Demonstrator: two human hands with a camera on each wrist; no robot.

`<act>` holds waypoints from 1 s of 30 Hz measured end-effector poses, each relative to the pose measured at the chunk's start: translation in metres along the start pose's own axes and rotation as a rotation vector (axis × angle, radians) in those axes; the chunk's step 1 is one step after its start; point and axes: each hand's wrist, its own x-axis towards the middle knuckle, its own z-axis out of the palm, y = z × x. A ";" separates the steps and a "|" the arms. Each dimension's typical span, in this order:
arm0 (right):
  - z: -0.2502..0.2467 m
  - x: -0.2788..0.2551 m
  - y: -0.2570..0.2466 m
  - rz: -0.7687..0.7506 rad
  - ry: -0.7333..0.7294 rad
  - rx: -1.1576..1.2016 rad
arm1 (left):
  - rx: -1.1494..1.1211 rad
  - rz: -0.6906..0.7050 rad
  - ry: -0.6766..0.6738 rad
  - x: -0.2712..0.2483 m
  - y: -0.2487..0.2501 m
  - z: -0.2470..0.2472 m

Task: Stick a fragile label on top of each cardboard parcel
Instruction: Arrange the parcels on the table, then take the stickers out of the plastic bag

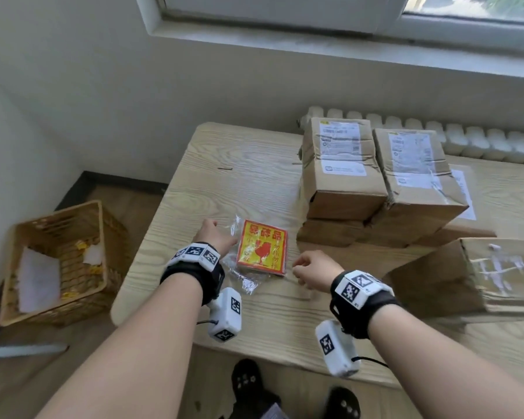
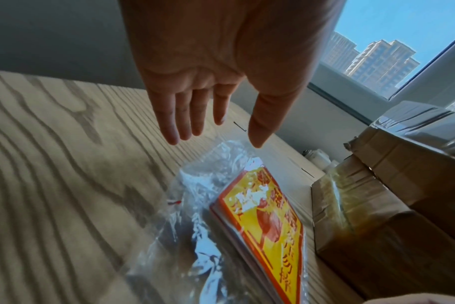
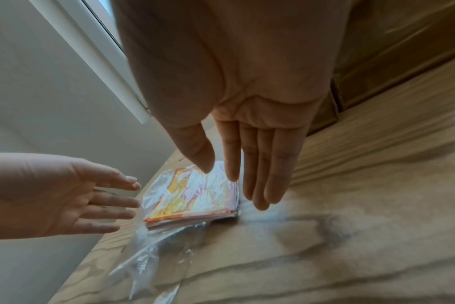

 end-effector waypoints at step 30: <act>-0.042 -0.029 0.005 -0.098 -0.035 0.376 | 0.057 0.342 -0.538 -0.034 0.051 -0.005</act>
